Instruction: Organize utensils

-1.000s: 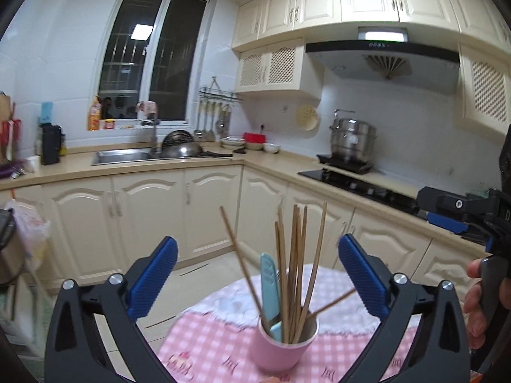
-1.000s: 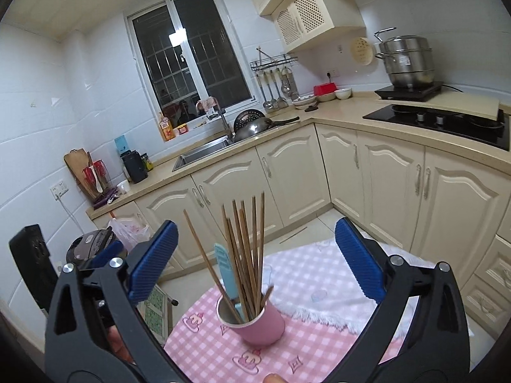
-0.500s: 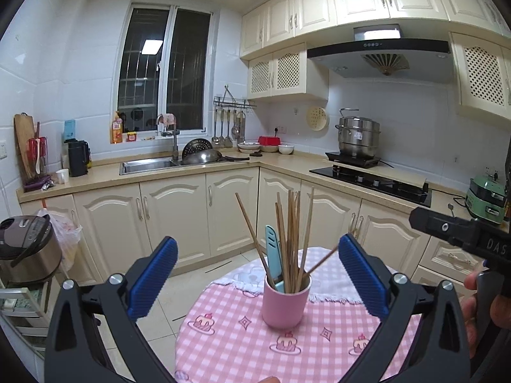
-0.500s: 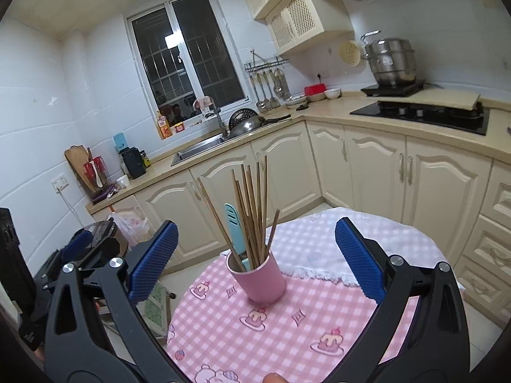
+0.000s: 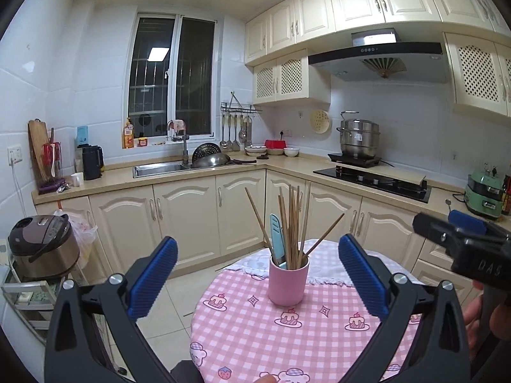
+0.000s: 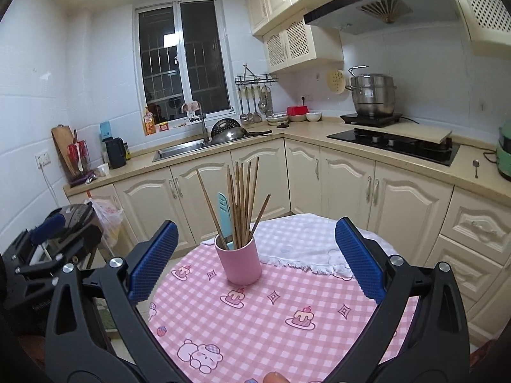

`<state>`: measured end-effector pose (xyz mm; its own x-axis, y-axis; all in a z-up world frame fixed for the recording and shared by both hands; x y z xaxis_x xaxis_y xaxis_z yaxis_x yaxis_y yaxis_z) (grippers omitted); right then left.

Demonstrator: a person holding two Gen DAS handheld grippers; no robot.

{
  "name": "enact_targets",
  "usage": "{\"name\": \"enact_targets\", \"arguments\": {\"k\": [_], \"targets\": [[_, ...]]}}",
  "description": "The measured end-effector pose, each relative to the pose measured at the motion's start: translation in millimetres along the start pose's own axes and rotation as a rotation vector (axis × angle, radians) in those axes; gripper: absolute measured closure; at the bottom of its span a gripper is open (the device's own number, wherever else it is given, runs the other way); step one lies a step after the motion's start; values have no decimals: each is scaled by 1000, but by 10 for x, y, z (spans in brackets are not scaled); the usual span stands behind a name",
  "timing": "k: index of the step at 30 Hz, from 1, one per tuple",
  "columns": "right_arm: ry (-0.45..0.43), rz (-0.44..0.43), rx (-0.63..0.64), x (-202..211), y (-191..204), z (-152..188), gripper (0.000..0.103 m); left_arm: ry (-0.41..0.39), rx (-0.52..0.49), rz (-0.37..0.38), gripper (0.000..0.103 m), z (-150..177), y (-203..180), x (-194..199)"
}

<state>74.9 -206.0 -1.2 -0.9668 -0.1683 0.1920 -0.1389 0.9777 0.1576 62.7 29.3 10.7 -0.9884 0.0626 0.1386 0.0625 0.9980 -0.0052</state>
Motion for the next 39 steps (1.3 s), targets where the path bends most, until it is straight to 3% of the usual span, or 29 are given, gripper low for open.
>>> {"name": "enact_targets", "arguments": {"k": [39], "targets": [[10,-22,40,95,208,110,6,26,54,-10,4,67,158,127]]}}
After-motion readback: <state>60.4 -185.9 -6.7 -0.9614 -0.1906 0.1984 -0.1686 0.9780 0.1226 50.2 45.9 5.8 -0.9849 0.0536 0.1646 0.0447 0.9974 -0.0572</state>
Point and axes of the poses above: each gripper's, at about its wrist camera, not at the fingertips, and x roughly against the way its jaws point, y to its left, z to its underside, the point moved 3 cm from there along -x, roughly the way its jaws point, and after that the axes turned 8 degrees about -y, right-handed, at the moved point
